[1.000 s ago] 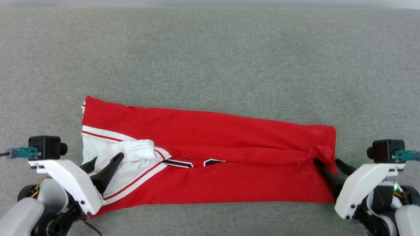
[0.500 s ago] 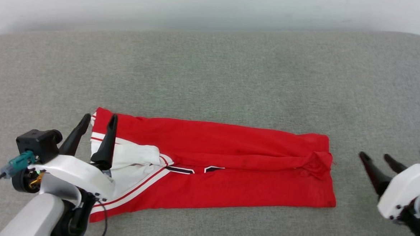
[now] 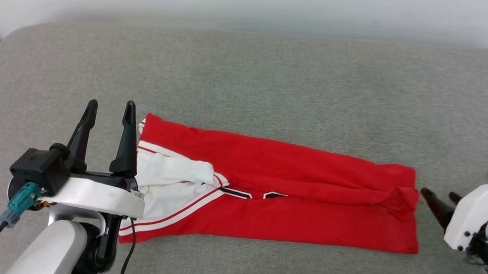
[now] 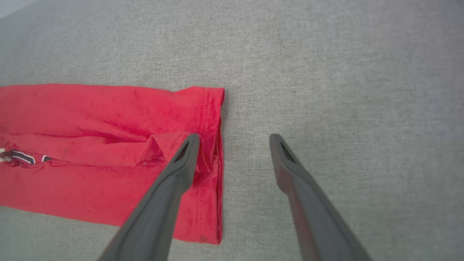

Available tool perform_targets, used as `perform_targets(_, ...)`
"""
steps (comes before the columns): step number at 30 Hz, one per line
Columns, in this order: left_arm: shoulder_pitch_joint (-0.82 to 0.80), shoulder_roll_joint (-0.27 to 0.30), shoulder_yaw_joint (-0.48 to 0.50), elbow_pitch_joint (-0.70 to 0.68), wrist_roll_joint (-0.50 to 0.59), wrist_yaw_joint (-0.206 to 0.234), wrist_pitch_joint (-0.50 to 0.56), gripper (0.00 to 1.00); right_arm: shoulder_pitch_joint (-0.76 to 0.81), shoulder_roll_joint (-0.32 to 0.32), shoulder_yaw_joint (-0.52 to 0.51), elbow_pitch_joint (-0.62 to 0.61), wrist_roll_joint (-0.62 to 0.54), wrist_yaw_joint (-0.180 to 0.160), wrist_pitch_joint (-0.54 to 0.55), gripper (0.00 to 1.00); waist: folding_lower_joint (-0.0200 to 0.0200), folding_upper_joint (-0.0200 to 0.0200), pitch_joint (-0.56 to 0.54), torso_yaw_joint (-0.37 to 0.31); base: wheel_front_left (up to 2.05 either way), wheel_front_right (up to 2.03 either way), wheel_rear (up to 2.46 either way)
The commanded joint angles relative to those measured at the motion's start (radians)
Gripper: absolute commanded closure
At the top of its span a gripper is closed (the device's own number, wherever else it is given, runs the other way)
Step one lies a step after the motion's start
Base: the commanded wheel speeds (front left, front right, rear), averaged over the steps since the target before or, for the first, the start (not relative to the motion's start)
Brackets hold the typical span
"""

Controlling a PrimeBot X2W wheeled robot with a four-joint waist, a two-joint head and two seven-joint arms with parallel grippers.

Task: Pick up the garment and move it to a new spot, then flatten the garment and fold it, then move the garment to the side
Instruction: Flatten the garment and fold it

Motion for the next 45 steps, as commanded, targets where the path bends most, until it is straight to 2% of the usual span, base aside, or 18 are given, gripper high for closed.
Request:
perform_targets(1, 0.008, -0.002, 0.005, -0.009, 0.015, 0.006, -0.004, 0.00, -0.020, 0.004, 0.008, 0.017, 0.001, 0.000, 0.007, 0.00, 0.0001, 0.0000, 0.016, 0.022, 0.00, 0.00, 0.00)
perform_targets(11, 0.022, -0.013, 0.012, -0.045, 0.059, -0.003, -0.008, 0.00, -0.003, 0.037, 0.067, 0.192, 0.048, 0.000, 0.068, 0.00, 0.0001, 0.0000, 0.039, 0.066, 0.00, 0.00, 0.00)
perform_targets(12, 0.022, -0.012, 0.011, -0.045, 0.062, -0.005, -0.008, 0.00, 0.001, 0.040, 0.071, 0.211, 0.056, -0.001, 0.073, 0.44, 0.0001, 0.0000, 0.039, 0.068, 0.00, 0.00, 0.00)
perform_targets(14, 0.022, -0.012, 0.008, -0.042, 0.066, -0.007, -0.008, 0.00, -0.001, 0.040, 0.084, 0.234, 0.064, 0.000, 0.067, 0.93, 0.0001, 0.0000, 0.037, 0.070, 0.00, 0.00, 0.00)
perform_targets(15, 0.023, -0.012, 0.006, -0.040, 0.067, -0.008, -0.008, 0.00, -0.003, 0.040, 0.089, 0.245, 0.071, 0.000, 0.064, 1.00, 0.0001, 0.0000, 0.035, 0.070, 0.00, 0.00, 0.00)
perform_targets(25, 0.055, -0.003, -0.009, -0.007, 0.086, 0.015, 0.000, 0.00, -0.067, -0.043, 0.149, 0.233, 0.088, -0.001, -0.007, 1.00, 0.0001, 0.0000, -0.027, 0.063, 0.00, 0.00, 0.00)
perform_targets(31, 0.095, 0.008, -0.015, 0.001, 0.092, 0.036, 0.008, 0.00, -0.045, -0.094, 0.168, 0.199, 0.097, -0.001, -0.032, 1.00, 0.0001, 0.0000, -0.071, 0.041, 0.00, 0.00, 0.00)
perform_targets(35, 0.109, 0.013, -0.015, -0.001, 0.091, 0.040, 0.008, 0.00, -0.027, -0.131, 0.121, 0.192, 0.097, -0.001, -0.043, 1.00, 0.0001, 0.0000, -0.085, 0.028, 0.00, 0.00, 0.00)
perform_targets(39, 0.117, 0.018, -0.016, -0.007, 0.095, 0.046, 0.009, 0.00, -0.009, -0.155, 0.031, 0.185, 0.085, -0.001, -0.057, 1.00, 0.0001, 0.0000, -0.092, 0.017, 0.00, 0.00, 0.00)
perform_targets(43, 0.123, 0.023, -0.013, -0.012, 0.096, 0.050, 0.007, 0.00, -0.001, -0.134, -0.078, 0.160, 0.071, -0.001, -0.046, 1.00, 0.0001, 0.0000, -0.099, 0.001, 0.00, 0.00, 0.00)
perform_targets(45, 0.124, 0.025, -0.013, -0.016, 0.097, 0.051, 0.006, 0.00, -0.003, -0.100, -0.127, 0.146, 0.094, 0.000, -0.024, 1.00, 0.0001, 0.0000, -0.100, -0.004, 0.00, 0.00, 0.00)
